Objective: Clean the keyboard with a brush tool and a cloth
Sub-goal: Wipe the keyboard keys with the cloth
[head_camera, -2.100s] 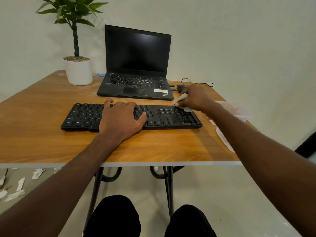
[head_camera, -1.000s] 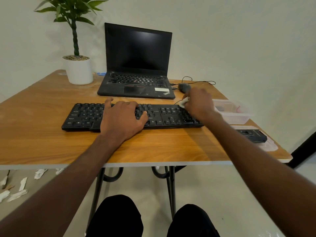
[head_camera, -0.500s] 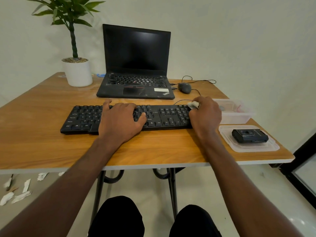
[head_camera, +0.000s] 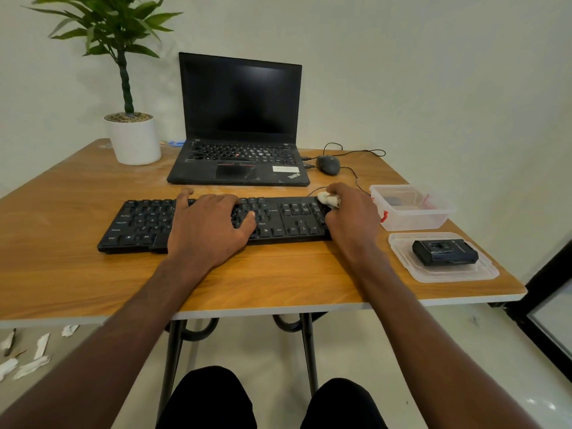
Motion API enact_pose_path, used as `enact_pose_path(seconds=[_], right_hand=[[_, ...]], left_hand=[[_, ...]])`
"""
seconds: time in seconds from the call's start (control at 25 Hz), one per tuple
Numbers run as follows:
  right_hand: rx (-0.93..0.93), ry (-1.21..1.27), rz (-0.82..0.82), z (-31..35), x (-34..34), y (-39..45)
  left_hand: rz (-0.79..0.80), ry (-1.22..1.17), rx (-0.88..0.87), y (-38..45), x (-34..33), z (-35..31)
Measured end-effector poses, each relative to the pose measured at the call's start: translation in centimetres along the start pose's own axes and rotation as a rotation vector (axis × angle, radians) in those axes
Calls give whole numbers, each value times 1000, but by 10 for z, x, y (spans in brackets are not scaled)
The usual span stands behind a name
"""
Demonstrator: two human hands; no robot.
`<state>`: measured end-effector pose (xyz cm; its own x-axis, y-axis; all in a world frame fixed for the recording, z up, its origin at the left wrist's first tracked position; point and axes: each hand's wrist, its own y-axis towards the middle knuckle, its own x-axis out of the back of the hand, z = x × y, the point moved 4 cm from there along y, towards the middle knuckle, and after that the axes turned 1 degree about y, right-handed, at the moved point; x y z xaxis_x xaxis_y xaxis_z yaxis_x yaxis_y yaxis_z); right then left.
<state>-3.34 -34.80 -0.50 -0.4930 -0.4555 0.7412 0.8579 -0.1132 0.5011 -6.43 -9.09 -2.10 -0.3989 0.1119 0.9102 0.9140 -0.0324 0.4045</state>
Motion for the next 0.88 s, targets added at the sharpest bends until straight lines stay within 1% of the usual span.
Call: enact_pose_path(seconds=[0.08,0.12,0.24,0.36,0.48,0.6,0.76,0.88], right_hand=[[105,104,112,9,-2,-5],[144,121,130,13,-2,-7],[162,105,74,14,0,-9],[185,135,60,15,0,-11],[147,114,-16,13,4,-10],[165,79,38,16,2,-12],[222,63,-36,18,3,-13],[243,29,19,18,-3,-12]], left_hand=[[5,2,1,0,-1,0],[6,5,2,0,-1,0],[1,6,0,0,-2,1],[-4,-9,-6,0,-3,2],[-7,-16,-13,0,-4,1],[-8,-21,-20,0,-5,2],[9,-29,-31,-1,-6,3],[5,-41,-30,0,-5,2]])
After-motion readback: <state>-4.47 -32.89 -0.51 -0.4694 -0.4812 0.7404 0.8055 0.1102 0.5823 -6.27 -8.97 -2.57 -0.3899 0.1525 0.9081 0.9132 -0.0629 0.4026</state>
